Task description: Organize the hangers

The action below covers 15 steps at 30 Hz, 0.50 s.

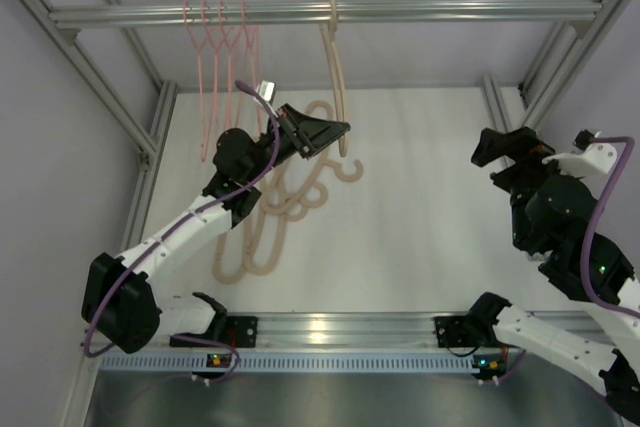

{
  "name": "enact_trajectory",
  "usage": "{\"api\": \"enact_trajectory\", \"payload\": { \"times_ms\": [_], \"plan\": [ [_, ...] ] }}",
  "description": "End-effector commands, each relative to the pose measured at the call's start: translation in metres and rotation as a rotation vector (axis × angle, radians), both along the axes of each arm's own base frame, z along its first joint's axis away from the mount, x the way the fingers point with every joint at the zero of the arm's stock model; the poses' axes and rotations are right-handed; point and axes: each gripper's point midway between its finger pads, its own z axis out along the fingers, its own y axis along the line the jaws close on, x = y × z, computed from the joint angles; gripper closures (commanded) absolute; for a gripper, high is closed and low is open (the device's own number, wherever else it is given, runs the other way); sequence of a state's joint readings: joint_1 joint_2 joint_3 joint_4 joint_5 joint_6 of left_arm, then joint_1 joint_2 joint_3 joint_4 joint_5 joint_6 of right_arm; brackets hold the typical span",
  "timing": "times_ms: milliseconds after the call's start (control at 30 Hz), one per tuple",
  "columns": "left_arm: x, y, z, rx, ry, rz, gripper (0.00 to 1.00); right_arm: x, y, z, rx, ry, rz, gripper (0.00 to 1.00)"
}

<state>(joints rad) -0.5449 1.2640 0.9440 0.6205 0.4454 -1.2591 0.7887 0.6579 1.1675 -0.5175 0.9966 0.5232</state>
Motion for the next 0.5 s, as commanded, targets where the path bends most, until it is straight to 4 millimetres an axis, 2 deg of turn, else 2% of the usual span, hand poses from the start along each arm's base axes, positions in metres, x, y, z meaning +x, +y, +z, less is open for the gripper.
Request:
{"api": "enact_trajectory", "payload": {
  "times_ms": [0, 167, 467],
  "plan": [
    [-0.002, 0.006, 0.029, -0.090, -0.061, -0.001, 1.00, -0.002, -0.004, 0.014, 0.010, -0.021, -0.004, 0.01],
    [0.004, 0.007, 0.025, -0.108, -0.021, 0.004, 1.00, -0.001, -0.002, 0.014, 0.012, -0.019, -0.001, 0.01],
    [0.018, 0.005, 0.007, -0.113, 0.085, 0.004, 1.00, 0.001, 0.000, 0.011, 0.008, -0.013, 0.004, 0.01]
  ]
}}
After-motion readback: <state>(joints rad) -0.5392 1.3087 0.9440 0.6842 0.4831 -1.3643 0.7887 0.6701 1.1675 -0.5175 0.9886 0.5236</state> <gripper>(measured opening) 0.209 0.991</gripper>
